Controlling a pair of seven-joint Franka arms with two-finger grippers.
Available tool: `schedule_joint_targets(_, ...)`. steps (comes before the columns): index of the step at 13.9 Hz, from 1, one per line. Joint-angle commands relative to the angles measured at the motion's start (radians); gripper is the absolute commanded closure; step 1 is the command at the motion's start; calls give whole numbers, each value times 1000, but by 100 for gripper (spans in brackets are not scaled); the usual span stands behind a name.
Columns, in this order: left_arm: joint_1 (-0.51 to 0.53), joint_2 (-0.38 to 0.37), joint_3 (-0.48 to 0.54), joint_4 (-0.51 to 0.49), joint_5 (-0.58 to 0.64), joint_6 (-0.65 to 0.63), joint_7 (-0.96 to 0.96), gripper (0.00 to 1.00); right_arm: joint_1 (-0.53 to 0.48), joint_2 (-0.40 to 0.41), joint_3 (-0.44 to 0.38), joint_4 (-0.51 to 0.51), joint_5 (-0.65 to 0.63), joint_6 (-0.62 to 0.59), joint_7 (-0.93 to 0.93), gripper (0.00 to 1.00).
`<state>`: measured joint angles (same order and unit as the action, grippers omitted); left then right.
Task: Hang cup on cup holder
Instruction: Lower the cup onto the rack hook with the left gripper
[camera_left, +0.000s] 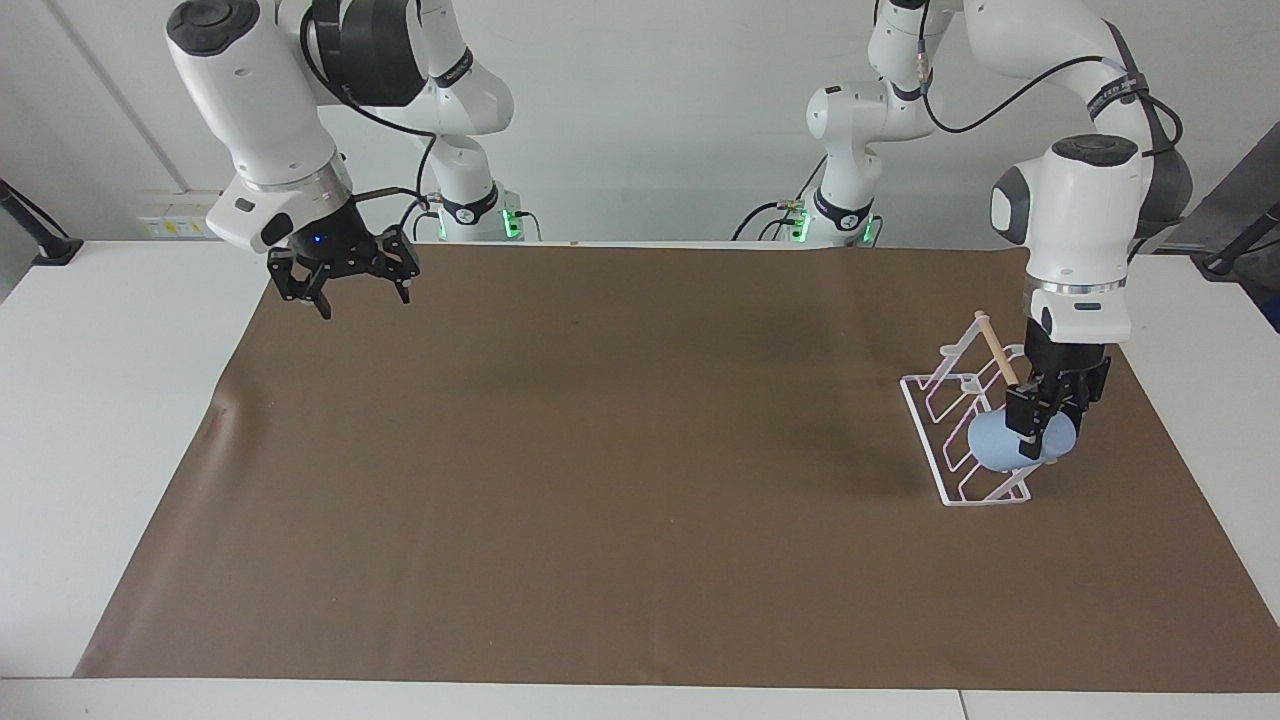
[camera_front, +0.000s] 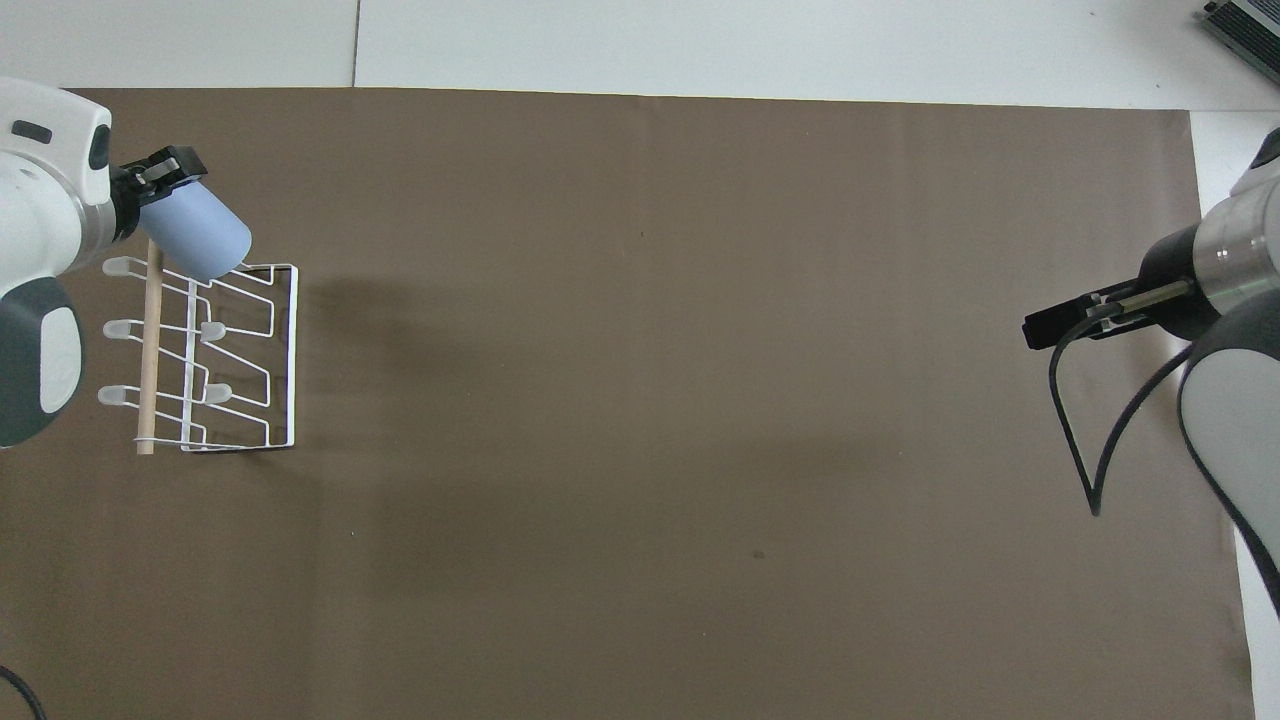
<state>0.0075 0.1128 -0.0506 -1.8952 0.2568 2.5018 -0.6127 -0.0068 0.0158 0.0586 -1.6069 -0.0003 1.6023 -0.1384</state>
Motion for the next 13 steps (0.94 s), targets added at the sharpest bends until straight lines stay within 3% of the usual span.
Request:
schedule_joint_targets(1,9,-45,-3,-61,33,26,5,100,4,12,-11,65,-30,-77,65,0)
schedule_joint_targets(4,9,-59,-3,-91,33,31,2,100,8,-7,-75,10,-30,-36,46,0)
schedule_joint_targets(9,9,-79,-5,-140,33,46,7,98,25,-53,-79,-99,-27,62,89,0)
schedule_joint_targets(10,11,-79,-5,-142,33,48,10,51,25,-53,-82,-99,-27,62,103,0)
schedule_joint_targets(11,9,-78,-5,-142,33,48,25,19,25,-53,-85,-97,-27,61,106,0)
schedule_joint_targets(12,11,-77,-5,-142,33,46,36,0,25,-53,-94,-99,-27,61,108,0)
schedule_joint_targets(13,11,-77,-5,-142,33,46,41,0,25,-53,-100,-99,-27,64,118,0)
